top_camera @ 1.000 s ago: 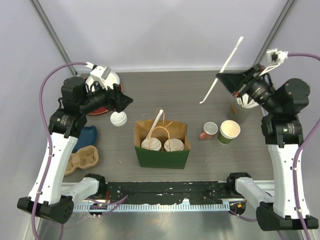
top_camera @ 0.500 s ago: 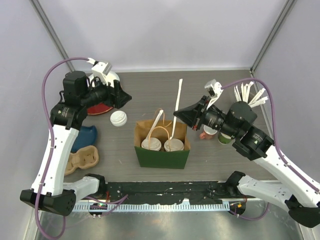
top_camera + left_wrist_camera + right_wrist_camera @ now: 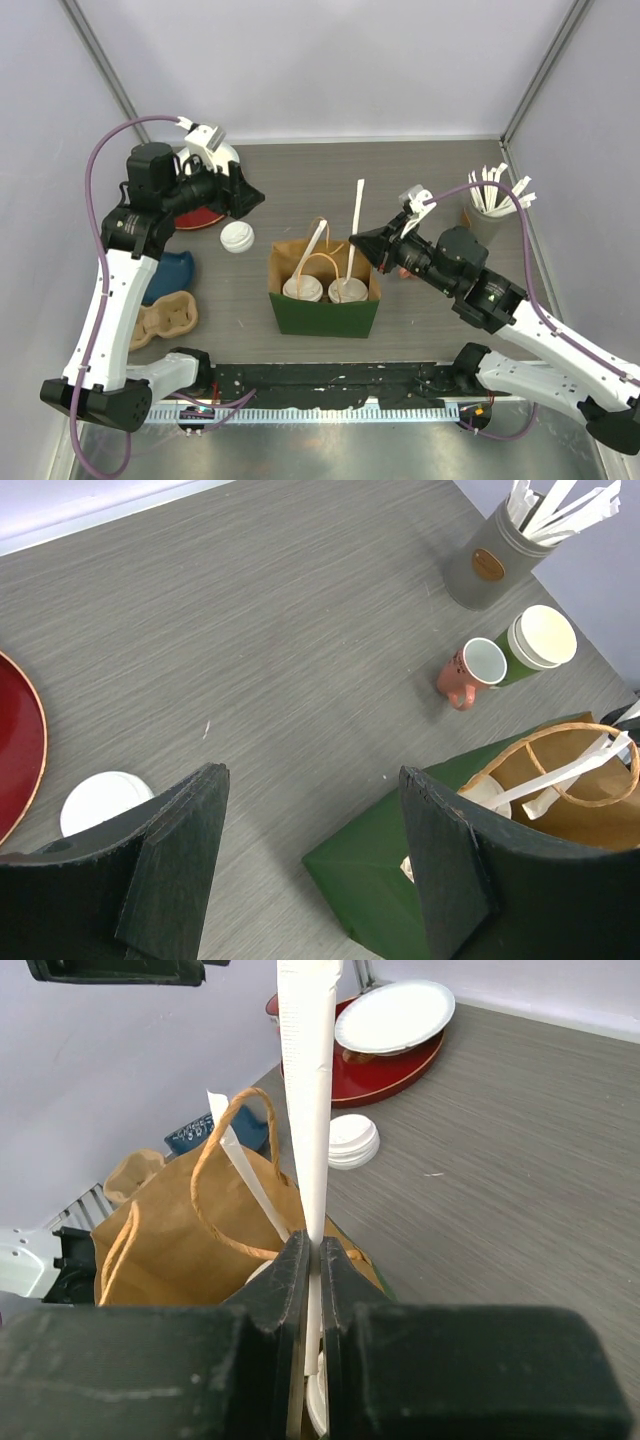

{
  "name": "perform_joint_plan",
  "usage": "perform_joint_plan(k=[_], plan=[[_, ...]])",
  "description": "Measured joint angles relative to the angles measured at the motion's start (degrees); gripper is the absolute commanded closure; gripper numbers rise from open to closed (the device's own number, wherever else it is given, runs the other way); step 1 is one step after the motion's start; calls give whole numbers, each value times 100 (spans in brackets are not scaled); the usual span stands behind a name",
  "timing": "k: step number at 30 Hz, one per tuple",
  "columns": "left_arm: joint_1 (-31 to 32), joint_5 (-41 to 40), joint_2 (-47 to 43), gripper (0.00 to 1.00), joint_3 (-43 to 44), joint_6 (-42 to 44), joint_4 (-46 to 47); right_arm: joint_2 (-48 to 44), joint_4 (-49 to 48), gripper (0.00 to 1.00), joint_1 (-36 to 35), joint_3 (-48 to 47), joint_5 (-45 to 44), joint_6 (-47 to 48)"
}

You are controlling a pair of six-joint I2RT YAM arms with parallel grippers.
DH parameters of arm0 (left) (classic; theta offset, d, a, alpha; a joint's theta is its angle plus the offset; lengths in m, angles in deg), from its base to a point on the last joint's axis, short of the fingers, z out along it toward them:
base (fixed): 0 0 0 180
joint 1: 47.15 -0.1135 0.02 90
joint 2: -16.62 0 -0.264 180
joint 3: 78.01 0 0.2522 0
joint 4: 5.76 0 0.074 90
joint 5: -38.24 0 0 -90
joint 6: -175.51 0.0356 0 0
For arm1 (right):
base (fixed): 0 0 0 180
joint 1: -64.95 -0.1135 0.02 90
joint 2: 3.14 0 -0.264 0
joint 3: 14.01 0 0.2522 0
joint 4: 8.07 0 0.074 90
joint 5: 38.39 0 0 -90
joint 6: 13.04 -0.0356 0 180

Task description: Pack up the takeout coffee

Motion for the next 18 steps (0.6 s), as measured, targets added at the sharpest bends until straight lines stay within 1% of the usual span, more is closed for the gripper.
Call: perform_joint_plan(k=[1, 3, 6, 7, 9, 10, 13, 18], plan=[[0, 9, 0, 27, -9, 0, 0, 24, -39, 98, -20, 0, -50, -4], [0, 33, 0, 27, -28, 0, 0, 42, -105, 91, -79, 0, -105, -11], [0, 46, 0, 27, -37, 0, 0, -11, -116, 68, -201, 0, -177, -42], [0, 48, 0, 27, -37, 0, 2, -50, -92, 51, -225, 2, -192, -59], [0, 48, 0, 27, -37, 0, 0, -190, 42, 38, -247, 4, -197, -131], [0, 55, 0, 27, -37, 0, 2, -284, 133, 26, -249, 4, -212, -146], [0, 70, 0, 27, -37, 0, 2, -586, 457, 20, -247, 4, -302, -173], [0, 85, 2, 27, -35, 2, 0, -859, 1097, 19, -247, -201, -649, -188]])
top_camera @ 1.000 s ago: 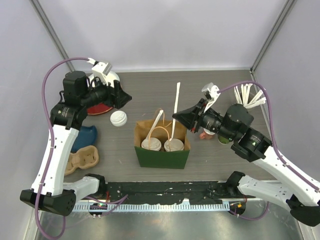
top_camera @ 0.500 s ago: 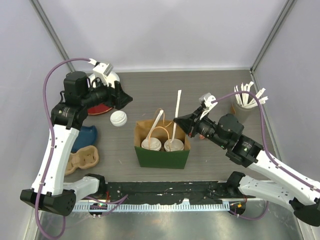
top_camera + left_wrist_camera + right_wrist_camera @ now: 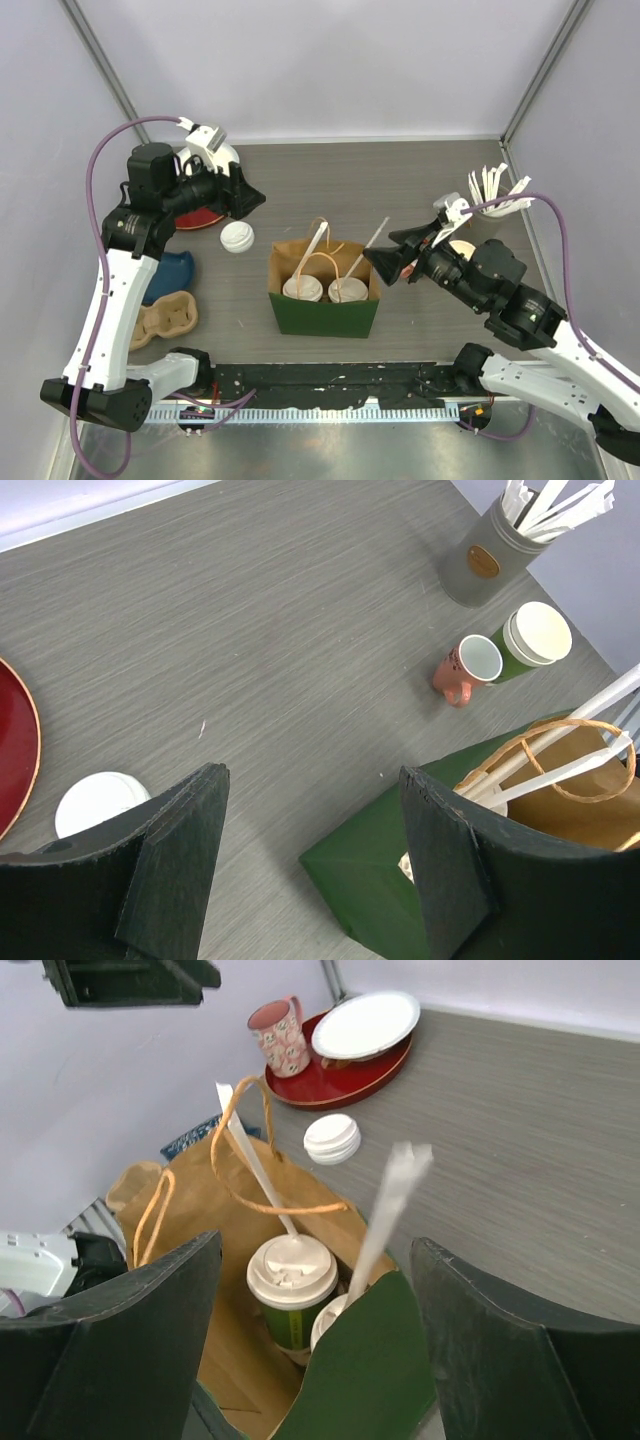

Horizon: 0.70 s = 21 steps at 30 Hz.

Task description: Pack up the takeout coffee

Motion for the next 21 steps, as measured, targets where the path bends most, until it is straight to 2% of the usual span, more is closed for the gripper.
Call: perform_joint_plan(k=[3, 7, 15, 18, 21], plan=[[0, -2, 11, 27, 28, 9, -13, 70, 201, 17, 0, -321, -247, -26], [0, -2, 44, 27, 122, 48, -52, 225, 332, 8, 0, -678, -660, -70], [-2, -74, 111, 27, 341, 236, -284, 796, 1233, 4, 0, -1818, -1906, -627], [-13, -216, 181, 27, 490, 328, -448, 1104, 1987, 4, 0, -2483, -2124, -968], [-46, -472, 227, 23, 599, 439, -597, 1740, 2887, 2, 0, -3799, -2404, -1182]])
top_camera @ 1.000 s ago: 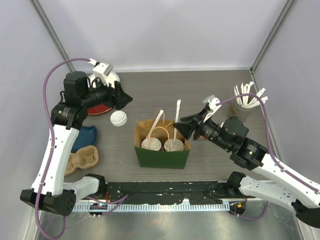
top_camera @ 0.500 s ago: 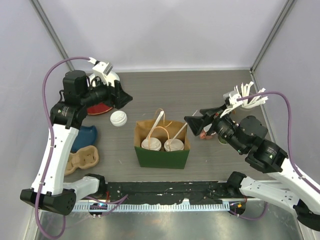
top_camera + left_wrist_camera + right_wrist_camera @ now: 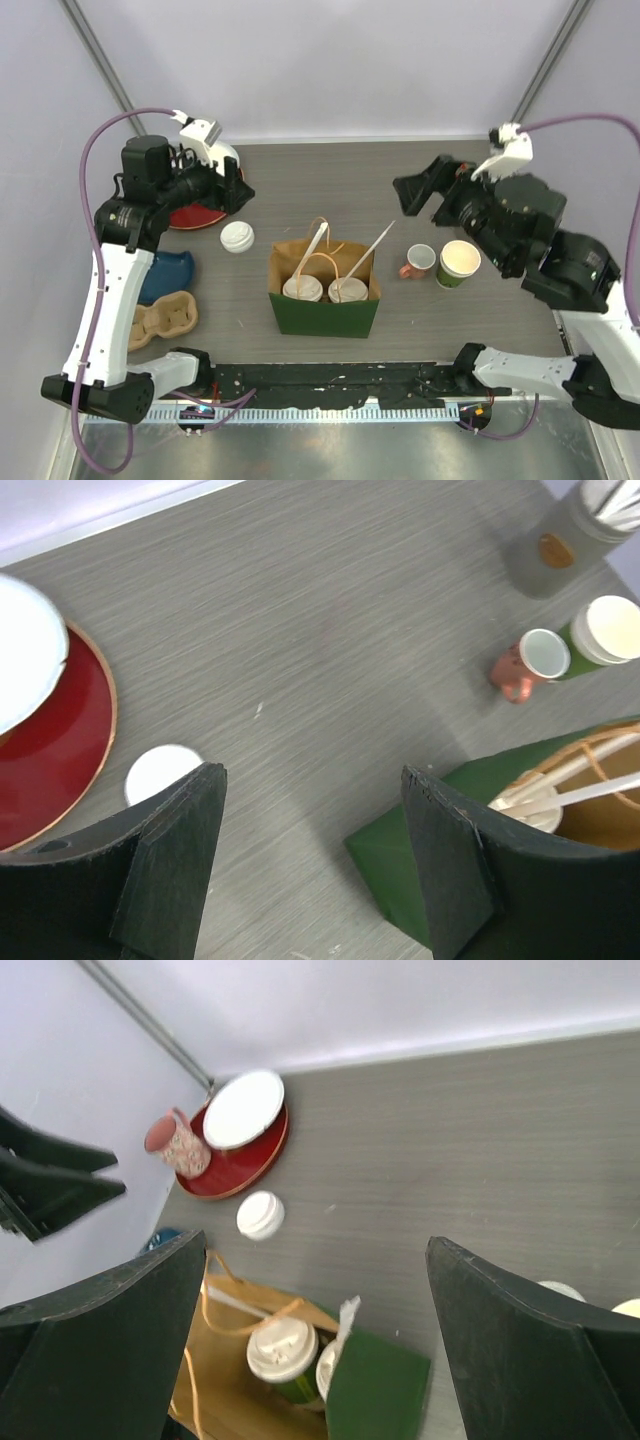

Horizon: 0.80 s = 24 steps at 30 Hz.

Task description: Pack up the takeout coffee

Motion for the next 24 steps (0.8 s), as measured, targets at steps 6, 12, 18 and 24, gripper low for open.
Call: perform_joint_plan(k=[6, 12, 18, 24], plan=[[-326, -693, 4, 14, 20, 66, -319, 1845, 1388, 1, 737, -3182, 2, 50], [-809, -1349, -57, 2, -122, -70, -433, 3609, 2103, 1, 3237, -4603, 1069, 9], [-979, -1661, -155, 0, -466, -173, -682, 4225, 2450, 0, 3884, -3974, 1641, 328], [-1082, -1633, -153, 0, -518, -188, -772, 3818, 2345, 0, 4044, -3195, 2162, 721]])
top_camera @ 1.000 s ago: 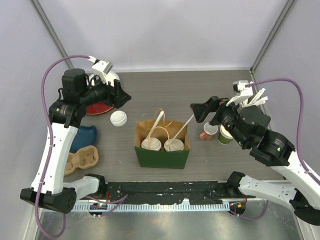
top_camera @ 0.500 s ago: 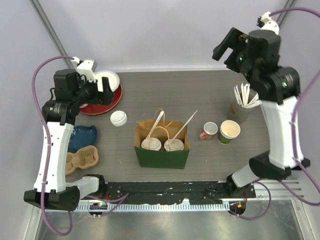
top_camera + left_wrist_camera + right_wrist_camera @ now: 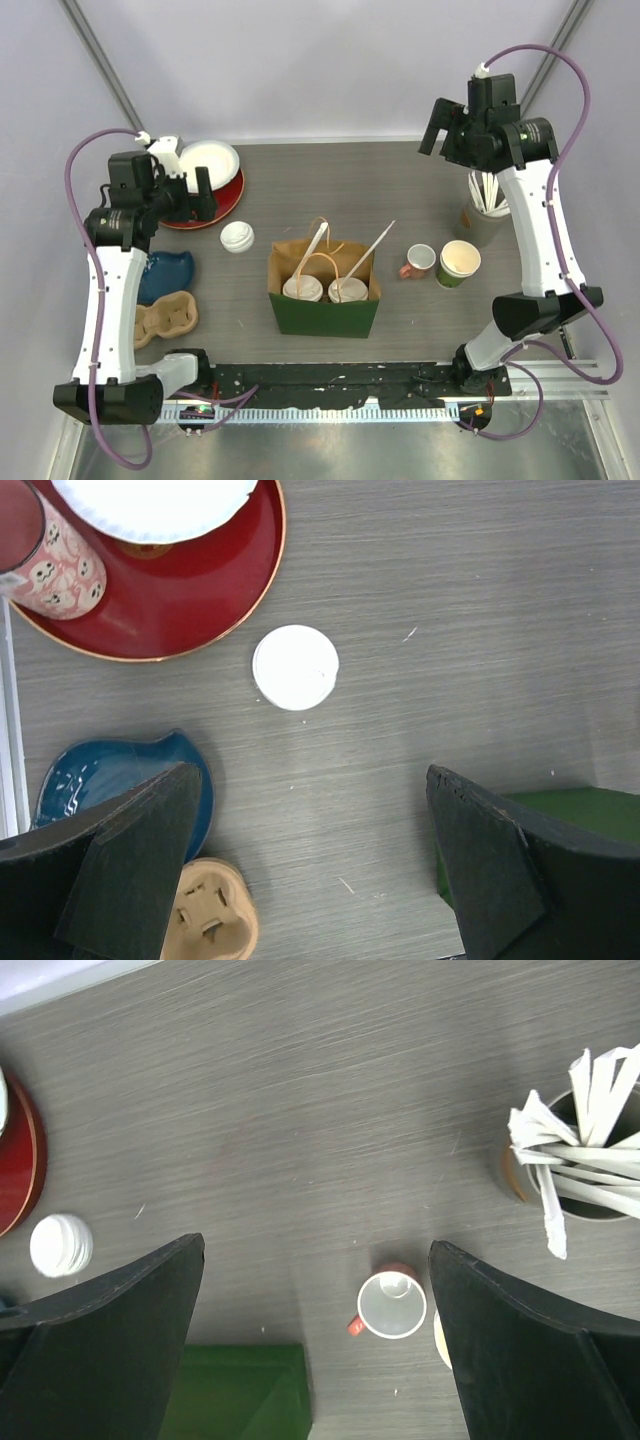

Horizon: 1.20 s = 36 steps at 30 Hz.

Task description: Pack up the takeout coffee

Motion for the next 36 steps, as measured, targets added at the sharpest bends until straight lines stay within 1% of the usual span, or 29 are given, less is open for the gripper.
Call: perform_joint_plan(k=[3, 9, 16, 21, 23, 28, 31, 36], plan=[[-138, 7, 39, 0, -87, -4, 0, -317, -74, 0, -15, 245, 247, 120], [-297, 7, 317, 0, -310, 0, 42, -927, -409, 0, 101, 1040, 498, 391], [-341, 103, 463, 0, -376, -2, 61, -1370, -1364, 0, 299, 2264, 658, 717], [-407, 170, 470, 0, -516, -13, 227, -1825, -2214, 0, 345, 3307, 1110, 817], [-437, 192, 442, 0, -780, -17, 433, -2026, -2553, 0, 354, 3676, 1285, 831], [-459, 361, 243, 0, -2039, 0, 1263, -2350, -3644, 0, 356, 4553, 1655, 1095], [-459, 369, 179, 0, -2634, 37, 1753, -2382, -4201, 0, 358, 5047, 1679, 1320], [-459, 367, -136, 0, -3451, 92, 2643, -2409, -4782, 0, 382, 5633, 1729, 1582]])
